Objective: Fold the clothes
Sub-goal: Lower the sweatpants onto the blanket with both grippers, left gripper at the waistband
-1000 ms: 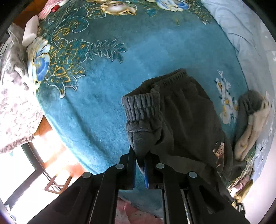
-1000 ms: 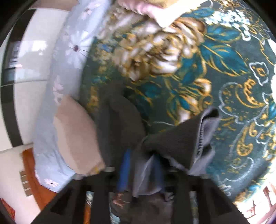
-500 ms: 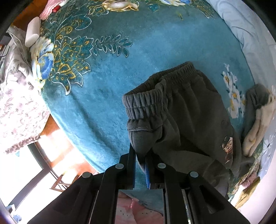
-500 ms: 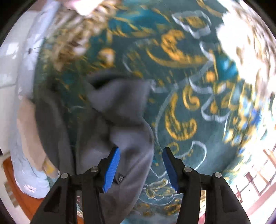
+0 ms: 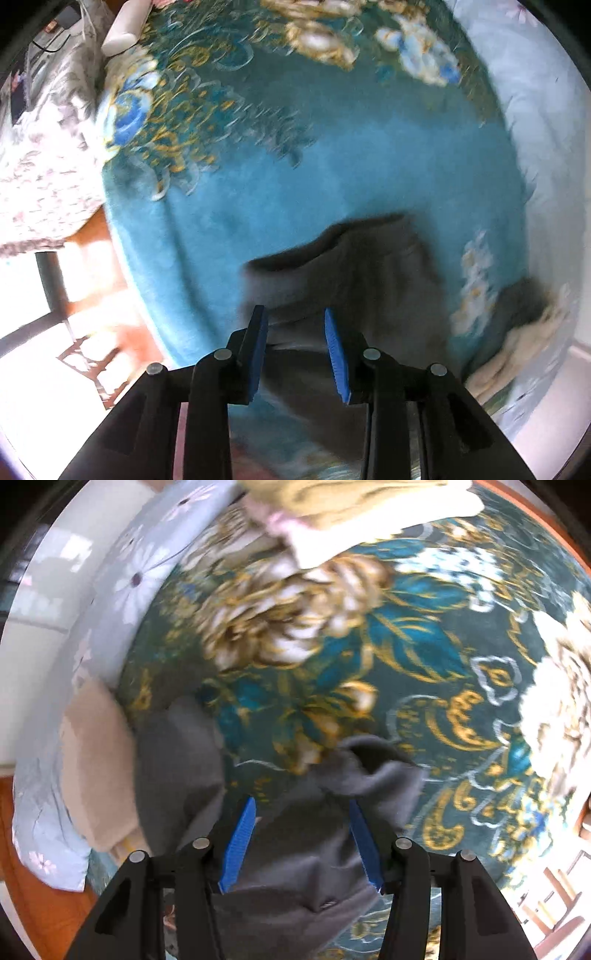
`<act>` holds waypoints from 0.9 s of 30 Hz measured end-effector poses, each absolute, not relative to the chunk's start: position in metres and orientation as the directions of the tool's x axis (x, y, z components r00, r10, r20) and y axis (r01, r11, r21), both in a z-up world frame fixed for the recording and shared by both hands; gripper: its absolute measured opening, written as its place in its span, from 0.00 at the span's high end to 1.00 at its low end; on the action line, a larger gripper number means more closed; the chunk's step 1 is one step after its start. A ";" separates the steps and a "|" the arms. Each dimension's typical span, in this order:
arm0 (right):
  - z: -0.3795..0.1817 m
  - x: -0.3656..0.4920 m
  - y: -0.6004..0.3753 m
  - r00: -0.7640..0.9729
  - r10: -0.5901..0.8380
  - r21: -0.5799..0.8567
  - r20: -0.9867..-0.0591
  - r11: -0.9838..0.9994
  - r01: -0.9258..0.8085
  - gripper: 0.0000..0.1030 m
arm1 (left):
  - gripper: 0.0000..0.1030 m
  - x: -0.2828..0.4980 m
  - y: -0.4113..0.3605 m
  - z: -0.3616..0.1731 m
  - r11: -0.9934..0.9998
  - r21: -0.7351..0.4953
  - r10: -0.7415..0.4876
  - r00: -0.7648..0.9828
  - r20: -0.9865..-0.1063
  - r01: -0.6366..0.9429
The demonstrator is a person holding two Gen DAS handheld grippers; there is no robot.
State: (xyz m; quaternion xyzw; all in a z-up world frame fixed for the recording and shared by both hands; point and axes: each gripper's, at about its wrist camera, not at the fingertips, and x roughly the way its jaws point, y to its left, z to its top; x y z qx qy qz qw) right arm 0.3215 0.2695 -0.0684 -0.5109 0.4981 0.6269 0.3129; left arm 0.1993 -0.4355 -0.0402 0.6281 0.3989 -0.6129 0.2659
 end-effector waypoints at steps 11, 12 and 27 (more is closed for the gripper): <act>-0.115 0.258 0.247 -0.265 -0.275 0.333 -0.924 -0.240 -0.912 0.44 | 0.61 0.082 -0.358 -0.110 -0.456 -0.293 0.430 -0.080 -0.899 0.840; -0.119 0.254 0.246 -0.261 -0.282 0.329 -0.923 -0.227 -0.917 0.44 | 0.61 0.075 -0.353 -0.120 -0.445 -0.275 0.437 -0.061 -0.898 0.852; -0.173 0.201 0.245 -0.121 -0.305 0.196 -0.945 -0.231 -0.953 0.54 | 0.61 0.023 -0.326 -0.189 -0.506 -0.077 0.399 0.155 -0.904 0.859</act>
